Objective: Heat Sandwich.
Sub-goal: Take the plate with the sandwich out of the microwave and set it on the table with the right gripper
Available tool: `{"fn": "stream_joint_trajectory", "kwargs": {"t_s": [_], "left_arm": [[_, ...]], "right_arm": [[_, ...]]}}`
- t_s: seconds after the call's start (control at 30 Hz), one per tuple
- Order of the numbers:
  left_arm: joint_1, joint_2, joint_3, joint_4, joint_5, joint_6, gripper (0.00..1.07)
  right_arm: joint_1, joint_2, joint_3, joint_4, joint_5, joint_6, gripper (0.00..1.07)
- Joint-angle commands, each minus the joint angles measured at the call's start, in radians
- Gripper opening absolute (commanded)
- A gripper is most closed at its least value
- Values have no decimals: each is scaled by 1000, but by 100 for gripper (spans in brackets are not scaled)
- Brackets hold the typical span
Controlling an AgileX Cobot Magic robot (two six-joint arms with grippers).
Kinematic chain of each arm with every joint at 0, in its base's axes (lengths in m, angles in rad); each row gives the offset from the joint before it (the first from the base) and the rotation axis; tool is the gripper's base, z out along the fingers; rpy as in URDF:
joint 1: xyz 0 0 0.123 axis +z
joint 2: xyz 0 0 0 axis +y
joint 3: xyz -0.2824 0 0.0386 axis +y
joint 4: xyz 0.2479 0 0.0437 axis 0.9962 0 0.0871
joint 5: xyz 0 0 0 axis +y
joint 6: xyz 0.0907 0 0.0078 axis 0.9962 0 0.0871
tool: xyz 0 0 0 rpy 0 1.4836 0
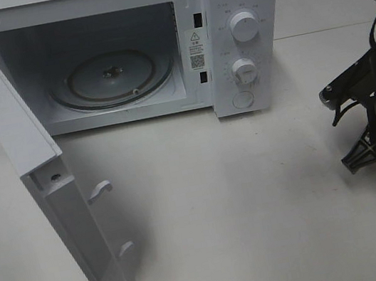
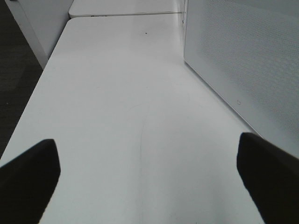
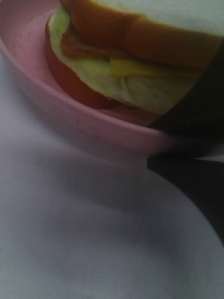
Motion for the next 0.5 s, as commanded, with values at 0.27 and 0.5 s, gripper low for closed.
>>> {"fn": "stream_joint_trajectory", "kwargs": {"t_s": [0.27,0.5], "left_arm": [[1,-21,4,2,-10,-6,98],[1,-21,4,2,-10,-6,98]], "right_arm": [[-6,86,-6,-96,7,105,12],[-6,86,-2,-96,-6,105,14]]}}
